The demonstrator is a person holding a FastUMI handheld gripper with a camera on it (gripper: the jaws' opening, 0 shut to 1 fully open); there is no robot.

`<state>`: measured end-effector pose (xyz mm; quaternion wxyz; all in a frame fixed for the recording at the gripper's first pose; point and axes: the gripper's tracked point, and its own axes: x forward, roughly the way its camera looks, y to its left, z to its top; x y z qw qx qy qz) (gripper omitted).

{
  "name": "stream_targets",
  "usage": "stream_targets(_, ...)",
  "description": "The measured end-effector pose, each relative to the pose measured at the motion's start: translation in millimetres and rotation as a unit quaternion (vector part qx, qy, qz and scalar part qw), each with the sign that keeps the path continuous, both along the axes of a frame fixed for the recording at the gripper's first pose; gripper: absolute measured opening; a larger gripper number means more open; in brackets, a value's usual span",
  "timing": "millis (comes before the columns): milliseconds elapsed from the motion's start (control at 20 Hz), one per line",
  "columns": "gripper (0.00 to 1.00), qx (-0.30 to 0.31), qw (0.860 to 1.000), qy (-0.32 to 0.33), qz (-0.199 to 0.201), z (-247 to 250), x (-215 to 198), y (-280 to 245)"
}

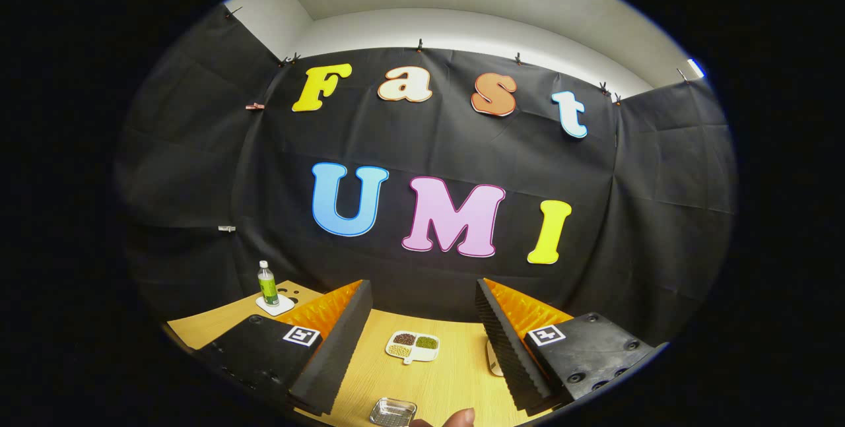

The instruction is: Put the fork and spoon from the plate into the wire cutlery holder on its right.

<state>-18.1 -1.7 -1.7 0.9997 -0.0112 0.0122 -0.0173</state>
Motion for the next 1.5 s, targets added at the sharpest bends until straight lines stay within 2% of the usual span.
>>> stream_targets(600, 0.98, 0.024, 0.999, 0.026, -0.04, 0, -8, 23)
stream_targets(750, 0.98, 0.024, 0.998, 0.044, -0.029, -8, -8, 42)
stream_targets(950, 0.98, 0.045, 0.993, 0.107, 0.011, -43, -10, 88)
stream_targets(1150, 0.98, 0.086, 0.972, 0.21, 0.053, -100, -19, 144)
stream_targets(1350, 0.98, 0.122, 0.94, 0.307, 0.086, -157, -28, 200)
stream_targets(1500, 0.97, 0.132, 0.913, 0.374, 0.093, -208, -39, 228)
